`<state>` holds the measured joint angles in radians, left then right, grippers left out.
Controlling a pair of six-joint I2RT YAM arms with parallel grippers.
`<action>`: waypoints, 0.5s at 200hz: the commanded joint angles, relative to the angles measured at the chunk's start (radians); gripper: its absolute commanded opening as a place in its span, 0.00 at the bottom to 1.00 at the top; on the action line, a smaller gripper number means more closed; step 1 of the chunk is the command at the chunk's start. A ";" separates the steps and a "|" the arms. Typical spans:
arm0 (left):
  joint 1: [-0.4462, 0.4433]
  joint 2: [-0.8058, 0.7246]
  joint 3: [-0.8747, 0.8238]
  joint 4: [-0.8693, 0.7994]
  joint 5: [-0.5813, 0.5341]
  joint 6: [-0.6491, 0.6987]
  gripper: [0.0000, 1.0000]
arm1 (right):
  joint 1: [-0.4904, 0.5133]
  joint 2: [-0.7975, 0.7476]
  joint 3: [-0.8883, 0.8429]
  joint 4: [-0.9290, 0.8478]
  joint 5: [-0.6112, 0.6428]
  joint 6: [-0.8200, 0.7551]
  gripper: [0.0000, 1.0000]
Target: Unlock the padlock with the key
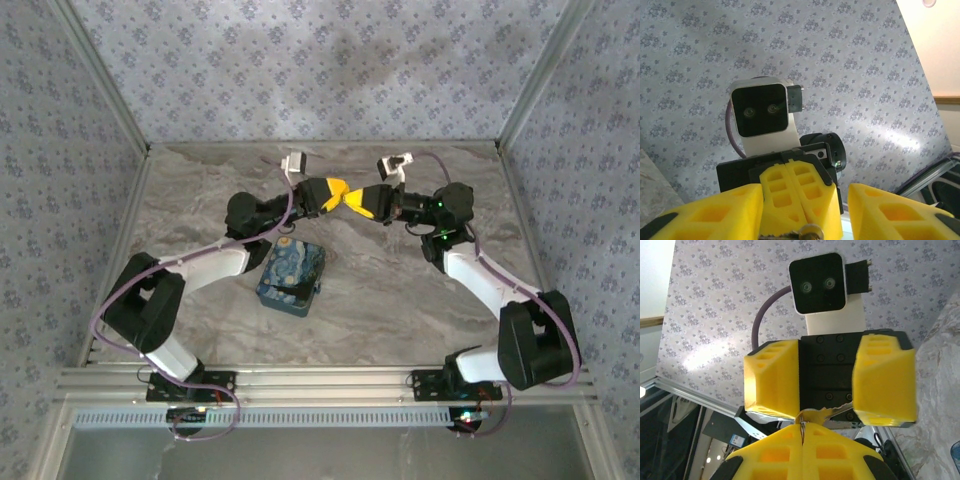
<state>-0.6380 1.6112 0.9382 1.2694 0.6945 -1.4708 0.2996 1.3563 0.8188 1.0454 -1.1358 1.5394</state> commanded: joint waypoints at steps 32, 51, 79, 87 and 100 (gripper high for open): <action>-0.001 -0.008 0.016 0.059 0.014 0.001 0.37 | -0.039 0.017 -0.048 0.101 0.020 0.047 0.00; -0.002 -0.004 0.020 0.049 0.016 0.004 0.32 | -0.040 0.018 -0.055 0.104 0.025 0.047 0.00; 0.000 -0.001 0.024 0.027 0.014 0.011 0.28 | -0.037 0.023 -0.054 0.110 0.027 0.050 0.00; -0.002 -0.002 0.025 0.018 0.016 0.017 0.25 | -0.036 0.023 -0.052 0.110 0.028 0.051 0.00; -0.003 -0.003 0.029 -0.003 0.016 0.029 0.21 | -0.033 0.026 -0.049 0.116 0.028 0.058 0.00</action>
<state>-0.6353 1.6115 0.9382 1.2591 0.6937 -1.4708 0.2661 1.3754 0.7650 1.1122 -1.1255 1.5826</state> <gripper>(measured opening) 0.247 0.064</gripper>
